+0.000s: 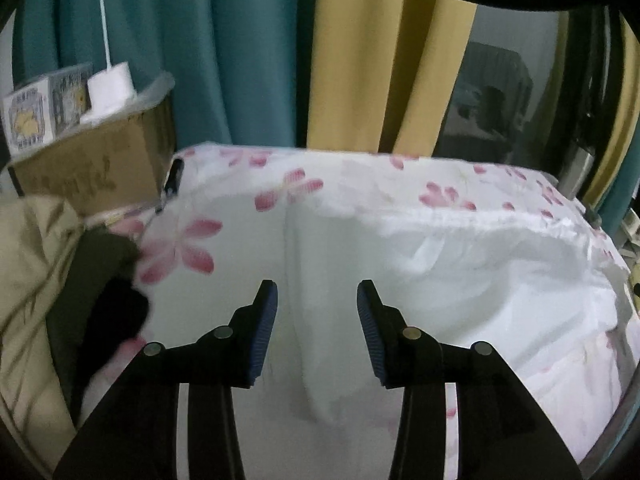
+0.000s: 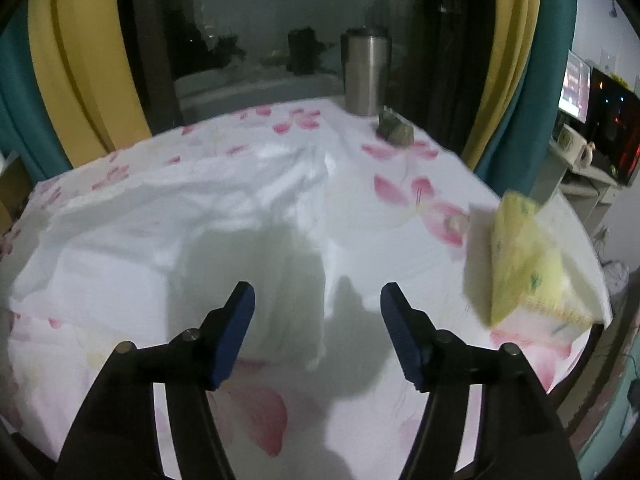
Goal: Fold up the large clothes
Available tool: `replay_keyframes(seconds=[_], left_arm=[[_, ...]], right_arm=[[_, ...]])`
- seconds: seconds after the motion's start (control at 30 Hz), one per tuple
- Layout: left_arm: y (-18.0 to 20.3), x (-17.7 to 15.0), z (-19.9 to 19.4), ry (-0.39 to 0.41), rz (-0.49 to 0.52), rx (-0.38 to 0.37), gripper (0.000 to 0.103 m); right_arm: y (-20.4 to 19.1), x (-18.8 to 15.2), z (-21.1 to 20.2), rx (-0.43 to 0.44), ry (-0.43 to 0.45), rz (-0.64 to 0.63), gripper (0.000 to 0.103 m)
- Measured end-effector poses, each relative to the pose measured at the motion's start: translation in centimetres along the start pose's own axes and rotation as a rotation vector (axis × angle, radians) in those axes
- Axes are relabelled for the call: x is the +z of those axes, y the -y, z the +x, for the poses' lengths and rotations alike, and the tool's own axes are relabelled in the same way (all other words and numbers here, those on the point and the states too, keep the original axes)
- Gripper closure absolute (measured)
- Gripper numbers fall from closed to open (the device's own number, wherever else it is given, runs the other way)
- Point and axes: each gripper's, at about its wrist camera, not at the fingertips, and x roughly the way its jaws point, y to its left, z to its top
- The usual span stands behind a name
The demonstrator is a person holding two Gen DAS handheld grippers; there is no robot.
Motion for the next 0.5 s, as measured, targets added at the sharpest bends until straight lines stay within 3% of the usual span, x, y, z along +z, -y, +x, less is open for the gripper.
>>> replay_keyframes(seconds=[0.13,0.33,0.5], left_arm=[[1.4,2.0,0.9,0.013,0.031,-0.025,0.059],[5.4,4.5,3.4,-0.025,0.098,-0.156,0.059],[9.2,5.5,7.9,-0.11,0.187,-0.215,0.059]], right_arm=[[-0.5,2.1,0.0,0.002,0.028,-0.017,0.036],[-3.2,5.9,1.8,0.04,0.035,-0.111,0.035],[-6.4,8.5,5.0,0.099,0.01,-0.208,0.036]])
